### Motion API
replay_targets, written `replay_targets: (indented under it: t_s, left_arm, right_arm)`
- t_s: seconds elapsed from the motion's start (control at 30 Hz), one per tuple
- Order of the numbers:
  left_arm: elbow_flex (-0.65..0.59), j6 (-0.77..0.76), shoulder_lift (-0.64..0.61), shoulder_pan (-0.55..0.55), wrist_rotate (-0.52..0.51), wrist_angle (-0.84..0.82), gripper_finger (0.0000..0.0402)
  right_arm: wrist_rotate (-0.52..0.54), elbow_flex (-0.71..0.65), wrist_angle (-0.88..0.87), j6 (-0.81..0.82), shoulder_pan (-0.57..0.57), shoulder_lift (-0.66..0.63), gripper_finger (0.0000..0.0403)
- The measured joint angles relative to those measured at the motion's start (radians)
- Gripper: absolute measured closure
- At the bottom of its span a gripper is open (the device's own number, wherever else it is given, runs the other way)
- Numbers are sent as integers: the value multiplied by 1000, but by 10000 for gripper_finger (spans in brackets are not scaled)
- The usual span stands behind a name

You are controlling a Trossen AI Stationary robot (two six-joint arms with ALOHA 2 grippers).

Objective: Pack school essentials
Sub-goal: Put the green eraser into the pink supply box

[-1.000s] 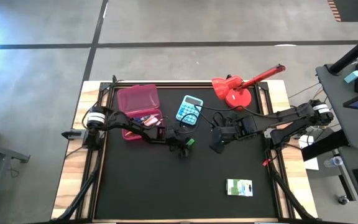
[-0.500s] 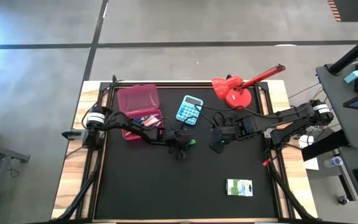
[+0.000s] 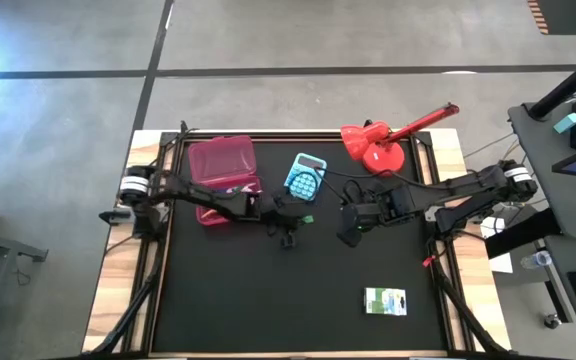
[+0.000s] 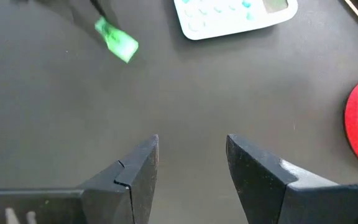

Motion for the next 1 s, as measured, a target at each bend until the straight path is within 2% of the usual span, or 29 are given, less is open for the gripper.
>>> replay_targets:
  t_s: [0.3,0.57,0.77,1.0]
  left_arm:
    - [-14,5,-172,69,-21,-252,355]
    - [-69,8,-330,199,-28,-505,354]
    - [-208,-28,-462,294,-27,-506,354]
    - [-411,-142,-581,325,-25,-454,354]
  right_arm:
    - [-21,-1,-19,8,0,-7,225]
    - [-20,-14,-19,14,6,-7,225]
    - [-28,-25,-26,52,31,-7,225]
    - [-44,-45,-36,104,68,-7,225]
